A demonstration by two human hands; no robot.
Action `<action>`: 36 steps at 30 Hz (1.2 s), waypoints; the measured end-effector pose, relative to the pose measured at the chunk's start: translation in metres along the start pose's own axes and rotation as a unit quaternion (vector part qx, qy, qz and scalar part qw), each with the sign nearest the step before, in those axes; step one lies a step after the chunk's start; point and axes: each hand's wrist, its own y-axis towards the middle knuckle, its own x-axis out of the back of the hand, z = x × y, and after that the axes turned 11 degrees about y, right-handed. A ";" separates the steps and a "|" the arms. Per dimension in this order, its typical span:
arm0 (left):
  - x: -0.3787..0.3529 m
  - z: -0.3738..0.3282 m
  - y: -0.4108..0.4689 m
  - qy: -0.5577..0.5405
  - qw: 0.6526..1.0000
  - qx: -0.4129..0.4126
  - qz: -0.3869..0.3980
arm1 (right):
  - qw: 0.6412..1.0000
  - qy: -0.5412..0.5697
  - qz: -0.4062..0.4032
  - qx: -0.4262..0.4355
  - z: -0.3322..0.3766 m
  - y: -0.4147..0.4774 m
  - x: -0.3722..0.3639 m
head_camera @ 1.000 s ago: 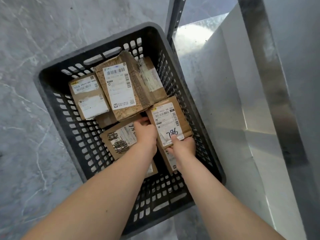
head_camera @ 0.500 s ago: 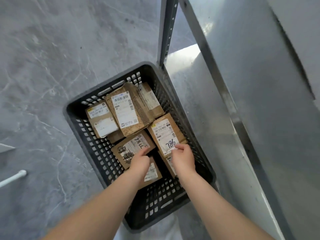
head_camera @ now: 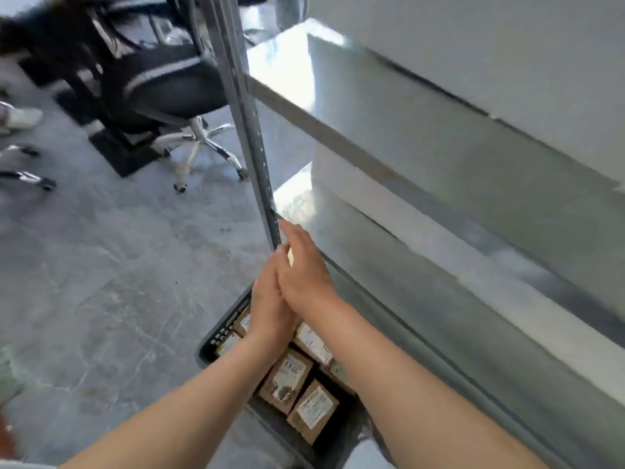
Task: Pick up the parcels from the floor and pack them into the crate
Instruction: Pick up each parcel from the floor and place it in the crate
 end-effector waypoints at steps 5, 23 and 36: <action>0.093 -0.096 -0.044 0.064 0.984 -0.151 -0.070 | 0.993 -0.049 -0.097 0.051 0.123 -0.063 0.078; 0.098 -0.402 -0.271 0.169 0.800 -0.569 -0.086 | 0.845 -0.242 -0.457 0.140 0.261 -0.354 0.333; -0.052 -0.415 -0.560 0.211 0.694 -0.687 0.033 | 0.776 -0.239 -0.584 0.004 0.166 -0.668 0.396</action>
